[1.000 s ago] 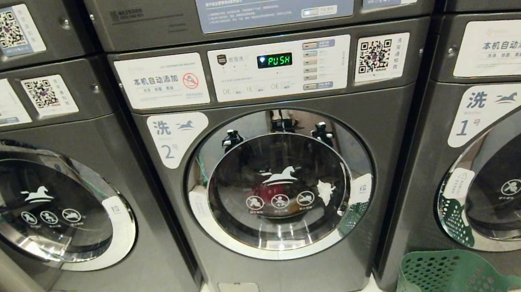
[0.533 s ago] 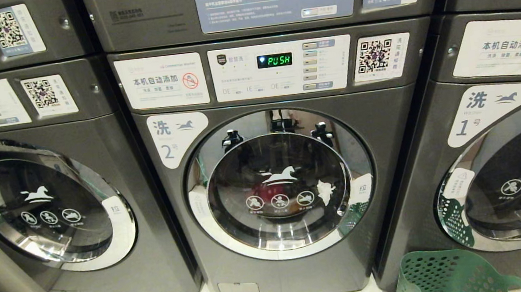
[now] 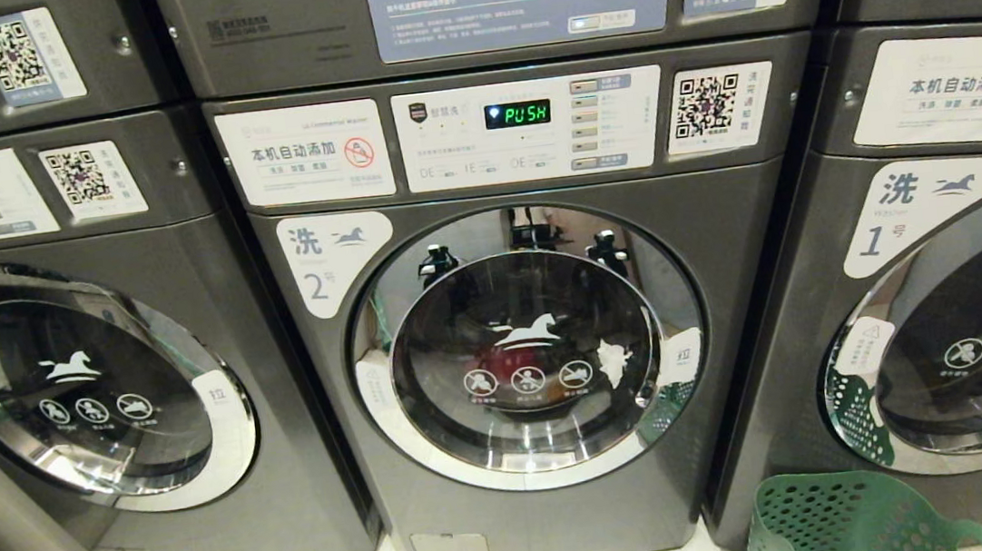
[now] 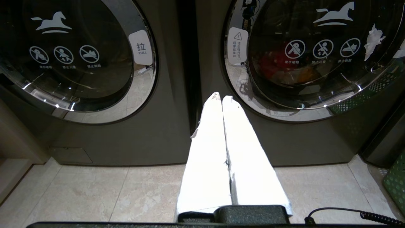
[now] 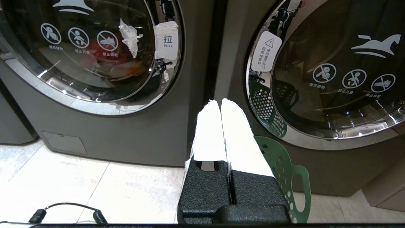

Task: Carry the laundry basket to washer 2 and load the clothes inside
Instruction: Press the washing machine switch

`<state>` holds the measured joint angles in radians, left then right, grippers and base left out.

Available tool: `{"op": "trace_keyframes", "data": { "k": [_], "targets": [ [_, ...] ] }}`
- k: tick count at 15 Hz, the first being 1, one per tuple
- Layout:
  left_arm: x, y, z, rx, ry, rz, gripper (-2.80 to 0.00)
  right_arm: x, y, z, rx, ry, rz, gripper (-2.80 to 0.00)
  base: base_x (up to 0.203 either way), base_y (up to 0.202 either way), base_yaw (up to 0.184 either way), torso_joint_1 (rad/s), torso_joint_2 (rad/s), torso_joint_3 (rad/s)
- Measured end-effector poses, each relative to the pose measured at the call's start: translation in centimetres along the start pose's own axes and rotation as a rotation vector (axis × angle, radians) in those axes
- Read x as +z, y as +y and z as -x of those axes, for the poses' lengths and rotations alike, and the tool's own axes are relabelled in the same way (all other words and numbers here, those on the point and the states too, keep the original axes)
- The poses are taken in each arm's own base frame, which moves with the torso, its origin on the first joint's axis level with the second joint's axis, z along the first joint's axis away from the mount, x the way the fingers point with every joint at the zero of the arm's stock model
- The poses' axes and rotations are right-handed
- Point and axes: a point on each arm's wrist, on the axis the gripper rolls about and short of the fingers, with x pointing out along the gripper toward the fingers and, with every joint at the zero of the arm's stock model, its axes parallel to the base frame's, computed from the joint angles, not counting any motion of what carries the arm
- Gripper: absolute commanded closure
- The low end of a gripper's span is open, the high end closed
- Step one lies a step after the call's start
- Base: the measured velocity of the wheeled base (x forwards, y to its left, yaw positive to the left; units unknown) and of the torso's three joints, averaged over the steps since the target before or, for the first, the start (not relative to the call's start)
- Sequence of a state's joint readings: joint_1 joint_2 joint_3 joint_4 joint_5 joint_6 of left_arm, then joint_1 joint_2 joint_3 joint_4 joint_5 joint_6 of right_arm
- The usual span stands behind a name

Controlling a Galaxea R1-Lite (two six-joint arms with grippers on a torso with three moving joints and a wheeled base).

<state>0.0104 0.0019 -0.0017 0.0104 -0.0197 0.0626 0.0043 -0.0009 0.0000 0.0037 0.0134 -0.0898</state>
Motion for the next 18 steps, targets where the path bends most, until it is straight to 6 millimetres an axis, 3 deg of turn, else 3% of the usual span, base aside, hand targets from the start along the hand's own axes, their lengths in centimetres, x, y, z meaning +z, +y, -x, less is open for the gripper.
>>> {"op": "trace_keyframes", "data": {
  "k": [18],
  "targets": [
    [0.04,0.0,0.01,0.0,-0.001,0.012,0.0,0.01,0.0,0.0,0.0,-0.001,-0.004,0.0,0.0,0.0,0.0,0.15,-0.42,-0.273]
  ]
}}
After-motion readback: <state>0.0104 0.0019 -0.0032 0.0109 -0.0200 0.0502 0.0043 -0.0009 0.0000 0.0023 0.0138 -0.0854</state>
